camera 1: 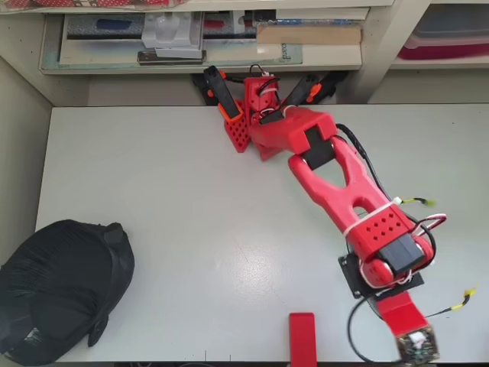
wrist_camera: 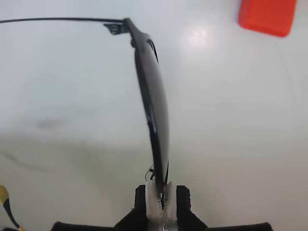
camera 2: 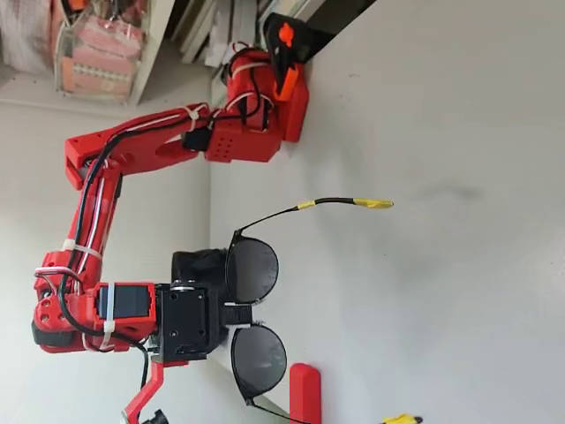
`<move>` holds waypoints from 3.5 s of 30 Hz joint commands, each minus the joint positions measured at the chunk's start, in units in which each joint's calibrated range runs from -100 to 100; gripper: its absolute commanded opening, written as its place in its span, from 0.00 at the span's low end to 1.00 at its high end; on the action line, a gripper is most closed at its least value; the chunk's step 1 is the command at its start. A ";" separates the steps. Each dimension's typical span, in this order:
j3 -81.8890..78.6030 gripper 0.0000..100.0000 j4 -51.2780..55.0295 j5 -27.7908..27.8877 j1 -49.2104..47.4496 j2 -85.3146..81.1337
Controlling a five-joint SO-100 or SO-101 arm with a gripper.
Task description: Place Meta Rayban sunglasses on black head mold for quality assessment
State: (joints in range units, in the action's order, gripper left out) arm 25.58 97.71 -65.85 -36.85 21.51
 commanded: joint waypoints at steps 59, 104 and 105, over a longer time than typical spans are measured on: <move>-42.50 0.22 -32.76 -29.16 -12.15 -21.98; -30.67 0.54 -26.62 -1.34 -7.57 -22.90; -29.49 0.54 -25.58 1.48 -7.74 -22.90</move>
State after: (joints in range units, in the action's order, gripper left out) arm -13.40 68.51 -72.82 -45.41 5.63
